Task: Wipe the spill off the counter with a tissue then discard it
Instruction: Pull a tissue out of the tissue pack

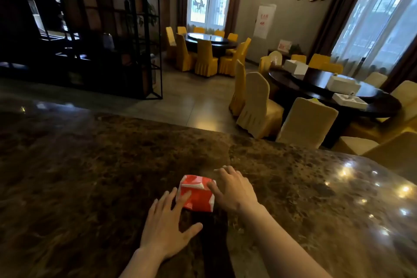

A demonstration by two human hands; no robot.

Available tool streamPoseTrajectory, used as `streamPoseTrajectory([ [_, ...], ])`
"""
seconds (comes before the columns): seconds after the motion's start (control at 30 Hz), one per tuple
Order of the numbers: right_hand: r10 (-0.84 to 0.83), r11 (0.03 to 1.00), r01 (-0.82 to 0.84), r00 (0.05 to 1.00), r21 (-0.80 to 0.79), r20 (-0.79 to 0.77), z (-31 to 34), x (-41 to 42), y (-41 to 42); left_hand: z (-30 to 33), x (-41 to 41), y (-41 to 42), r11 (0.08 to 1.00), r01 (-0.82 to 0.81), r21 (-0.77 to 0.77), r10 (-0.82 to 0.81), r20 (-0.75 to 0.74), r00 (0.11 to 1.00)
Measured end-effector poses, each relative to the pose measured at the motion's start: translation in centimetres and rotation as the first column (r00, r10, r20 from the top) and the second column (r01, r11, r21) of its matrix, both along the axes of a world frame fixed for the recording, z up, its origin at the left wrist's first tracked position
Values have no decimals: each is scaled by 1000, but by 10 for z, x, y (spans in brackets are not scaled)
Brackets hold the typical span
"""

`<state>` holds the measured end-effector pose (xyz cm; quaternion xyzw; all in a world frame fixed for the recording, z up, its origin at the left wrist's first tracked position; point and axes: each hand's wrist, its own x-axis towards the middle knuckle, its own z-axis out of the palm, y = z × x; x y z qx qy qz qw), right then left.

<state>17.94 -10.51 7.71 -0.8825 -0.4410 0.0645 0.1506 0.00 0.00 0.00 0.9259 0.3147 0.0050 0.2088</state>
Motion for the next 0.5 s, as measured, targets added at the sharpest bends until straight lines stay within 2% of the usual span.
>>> streamPoseTrajectory([
  [0.23, 182, 983, -183, 983, -32, -28, -31, -5, 17, -40, 9, -3, 995, 51, 84, -51, -2, 999],
  [0.5, 290, 952, -289, 957, -99, -9, -45, -6, 22, -54, 13, -9, 984, 1, 177, 6, -43, 999],
])
